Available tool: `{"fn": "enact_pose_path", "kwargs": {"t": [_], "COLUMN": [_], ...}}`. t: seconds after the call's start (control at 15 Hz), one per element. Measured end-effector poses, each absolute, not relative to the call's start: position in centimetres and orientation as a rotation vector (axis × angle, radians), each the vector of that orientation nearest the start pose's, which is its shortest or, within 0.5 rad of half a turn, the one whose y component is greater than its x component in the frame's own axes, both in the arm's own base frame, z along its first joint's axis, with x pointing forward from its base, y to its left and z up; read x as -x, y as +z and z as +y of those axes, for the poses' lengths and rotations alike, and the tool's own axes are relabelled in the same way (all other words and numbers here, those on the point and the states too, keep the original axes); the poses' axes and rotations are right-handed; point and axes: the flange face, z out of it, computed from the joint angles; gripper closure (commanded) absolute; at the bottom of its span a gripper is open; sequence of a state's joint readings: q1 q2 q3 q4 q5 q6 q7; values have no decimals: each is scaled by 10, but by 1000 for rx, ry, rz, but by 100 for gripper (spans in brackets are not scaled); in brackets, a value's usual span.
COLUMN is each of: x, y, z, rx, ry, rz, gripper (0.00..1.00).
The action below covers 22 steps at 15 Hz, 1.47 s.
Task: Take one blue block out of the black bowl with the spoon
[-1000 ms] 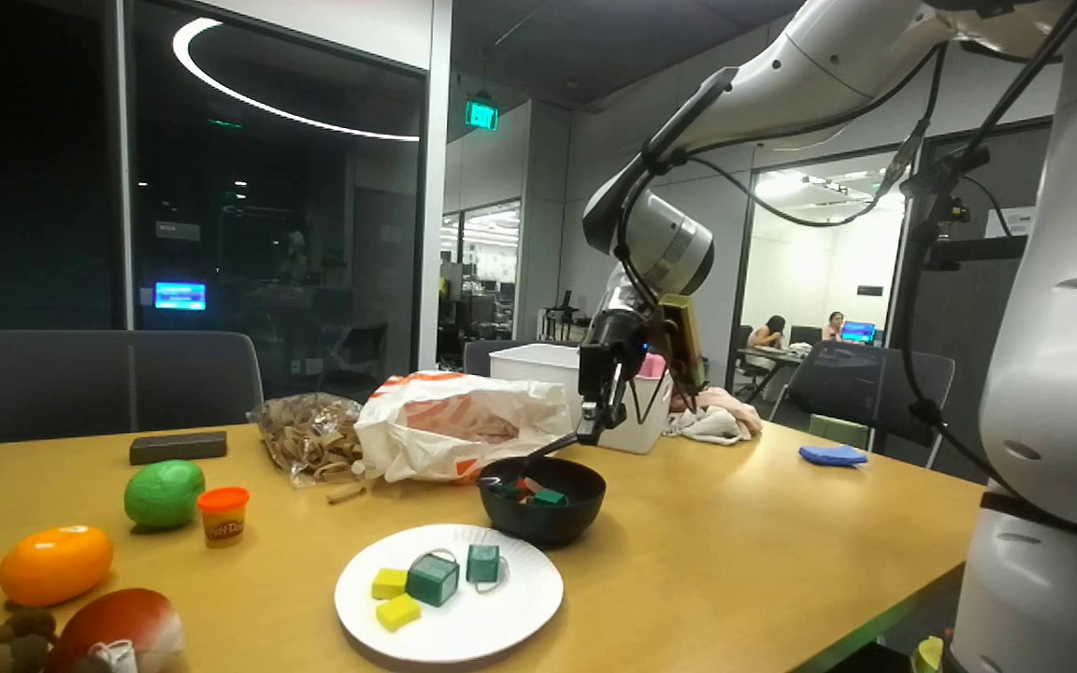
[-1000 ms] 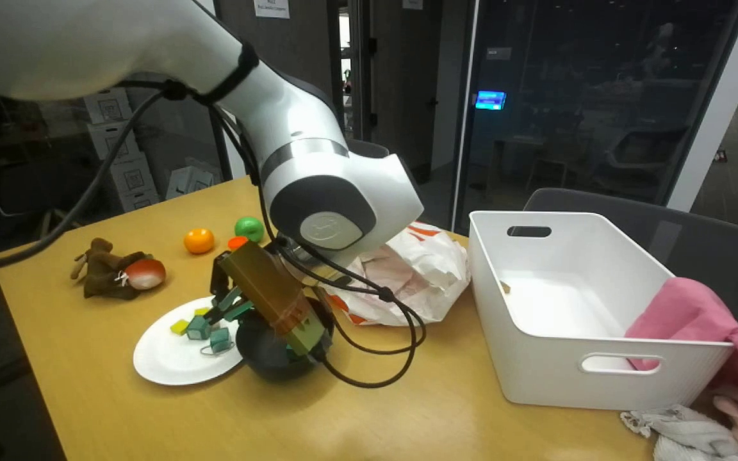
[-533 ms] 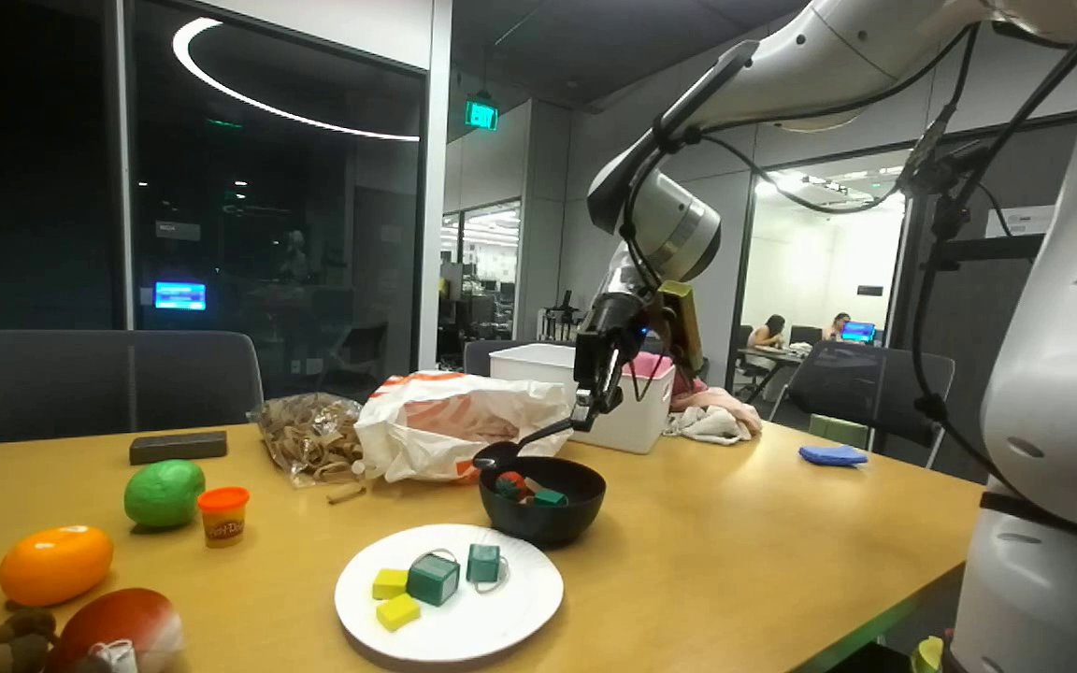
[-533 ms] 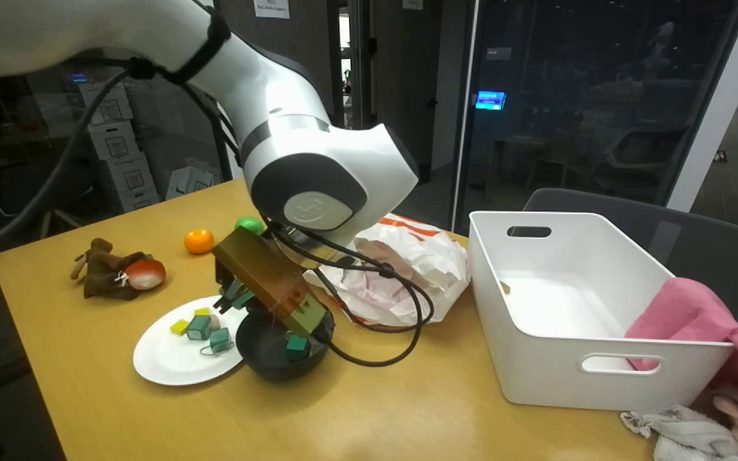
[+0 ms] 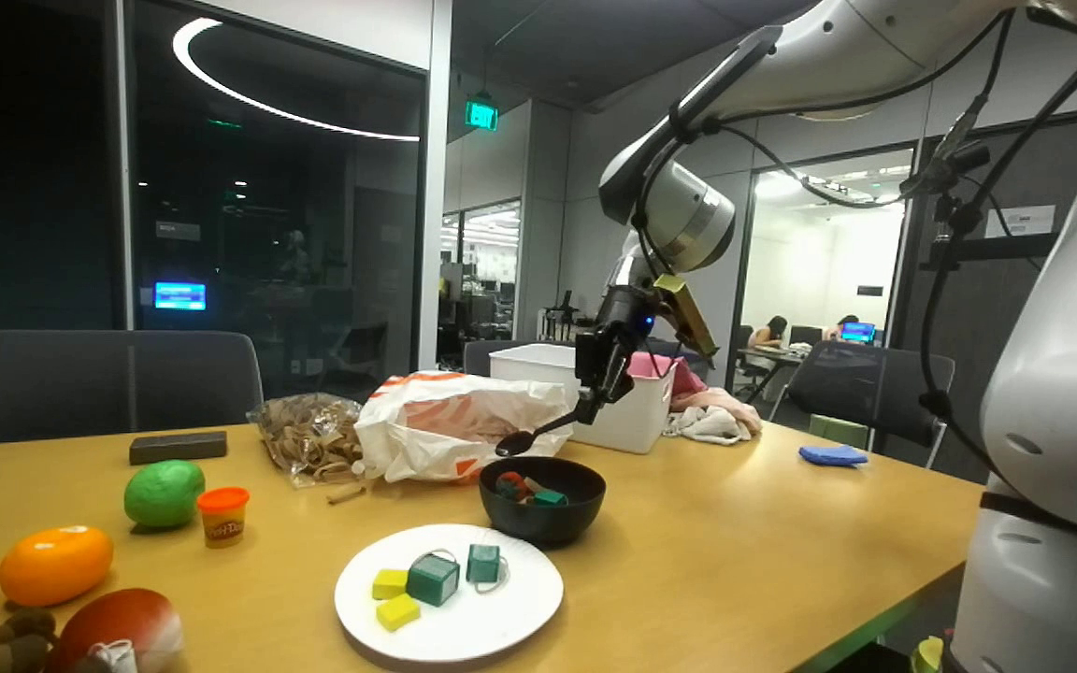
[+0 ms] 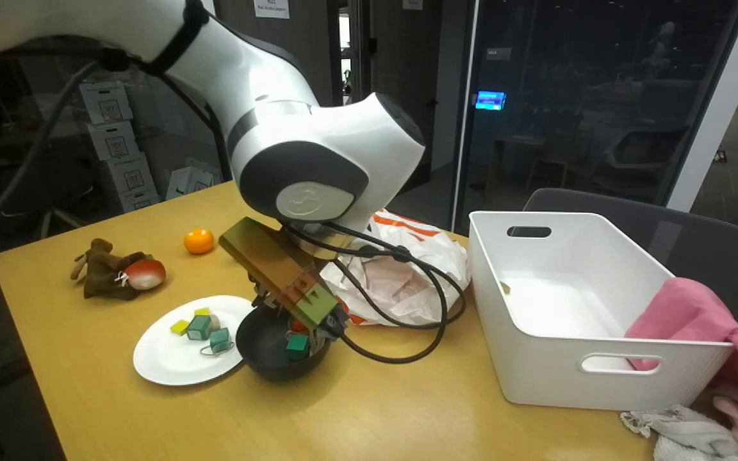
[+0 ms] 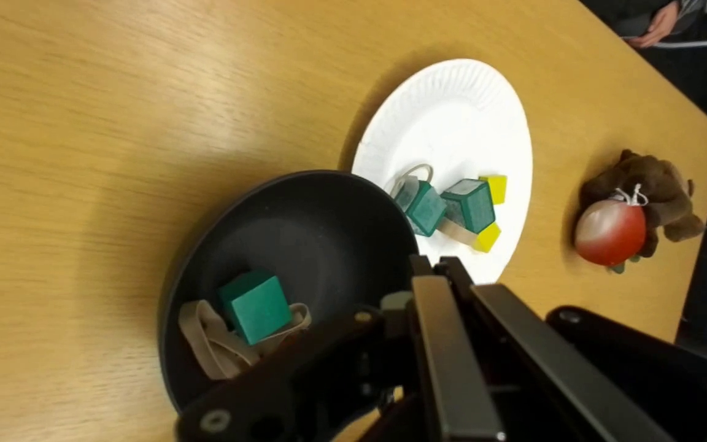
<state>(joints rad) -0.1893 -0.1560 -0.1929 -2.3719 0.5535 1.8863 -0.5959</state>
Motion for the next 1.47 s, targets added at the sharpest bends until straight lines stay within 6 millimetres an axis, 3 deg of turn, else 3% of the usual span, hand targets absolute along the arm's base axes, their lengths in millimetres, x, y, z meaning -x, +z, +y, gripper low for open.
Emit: {"fn": "enact_pose_path", "kwargs": {"t": [0.73, 0.8, 1.0, 1.4, 1.47], "x": [-411, -412, -414, -414, -414], "y": [361, 360, 357, 360, 363], "z": [-130, -132, -133, -119, -114], "rx": [2644, 2666, 2705, 2719, 2726], "ry": [183, 174, 154, 153, 153], "rz": [244, 258, 297, 312, 311], "gripper": [91, 67, 53, 5, 24]}}
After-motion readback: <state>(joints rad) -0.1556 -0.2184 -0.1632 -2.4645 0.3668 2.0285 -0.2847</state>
